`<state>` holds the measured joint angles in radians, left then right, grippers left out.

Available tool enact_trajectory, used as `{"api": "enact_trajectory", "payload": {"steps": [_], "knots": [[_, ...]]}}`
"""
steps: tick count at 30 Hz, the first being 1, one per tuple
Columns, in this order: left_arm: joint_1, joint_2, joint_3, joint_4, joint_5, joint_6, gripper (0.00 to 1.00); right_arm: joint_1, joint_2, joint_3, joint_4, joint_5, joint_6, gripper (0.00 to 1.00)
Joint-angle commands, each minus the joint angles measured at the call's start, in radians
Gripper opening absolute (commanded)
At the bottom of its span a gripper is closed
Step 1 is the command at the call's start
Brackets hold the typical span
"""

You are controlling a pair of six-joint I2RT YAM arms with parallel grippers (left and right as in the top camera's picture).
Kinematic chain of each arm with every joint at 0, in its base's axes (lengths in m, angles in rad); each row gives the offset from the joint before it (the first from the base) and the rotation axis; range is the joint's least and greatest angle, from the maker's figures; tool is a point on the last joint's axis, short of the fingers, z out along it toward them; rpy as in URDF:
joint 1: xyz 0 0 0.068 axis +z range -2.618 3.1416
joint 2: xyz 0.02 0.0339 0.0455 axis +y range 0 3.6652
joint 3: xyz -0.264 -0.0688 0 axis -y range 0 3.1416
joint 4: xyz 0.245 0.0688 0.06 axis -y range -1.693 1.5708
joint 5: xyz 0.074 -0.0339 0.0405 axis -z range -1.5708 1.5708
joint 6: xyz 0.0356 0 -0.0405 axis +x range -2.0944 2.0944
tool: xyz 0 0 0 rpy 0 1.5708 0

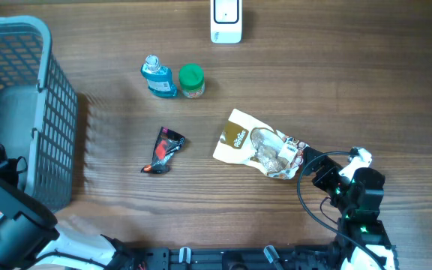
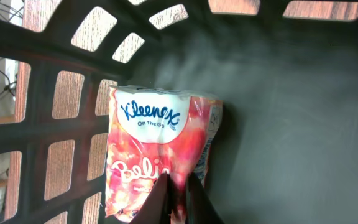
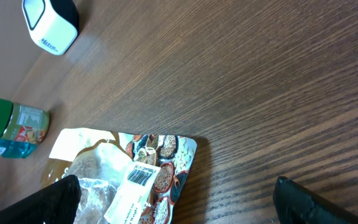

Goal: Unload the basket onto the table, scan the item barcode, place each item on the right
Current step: 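Carry the Kleenex pack out and set it on the table below the bag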

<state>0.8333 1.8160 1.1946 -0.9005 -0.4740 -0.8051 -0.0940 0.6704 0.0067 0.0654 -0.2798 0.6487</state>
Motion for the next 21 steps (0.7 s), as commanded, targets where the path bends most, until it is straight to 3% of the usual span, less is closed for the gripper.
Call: {"api": "enact_trajectory", "payload": {"steps": [1, 4, 8, 12, 18, 21], "knots": [[-0.012, 0.011, 0.085, -0.026, 0.047, 0.107, 0.04, 0.002, 0.000, -0.001, -0.002, 0.011, -0.021, 1.00], [-0.040, 0.011, 0.219, -0.090, 0.132, 0.118, 0.04, 0.002, 0.000, -0.001, -0.003, 0.011, -0.021, 1.00], [-0.065, 0.009, 0.412, -0.183, 0.409, 0.167, 0.04, 0.002, 0.000, -0.001, -0.006, 0.011, -0.020, 1.00], [-0.111, -0.027, 0.570, -0.300, 0.552, 0.210, 0.04, 0.002, 0.000, -0.001, -0.006, 0.010, -0.019, 1.00], [-0.213, -0.247, 0.739, -0.367, 0.838, 0.230, 0.04, 0.002, 0.000, -0.001, -0.006, 0.010, -0.016, 1.00], [-0.303, -0.409, 0.771, -0.357, 0.829, 0.229, 0.04, 0.002, 0.000, -0.001, -0.006, 0.010, -0.016, 1.00]]}}
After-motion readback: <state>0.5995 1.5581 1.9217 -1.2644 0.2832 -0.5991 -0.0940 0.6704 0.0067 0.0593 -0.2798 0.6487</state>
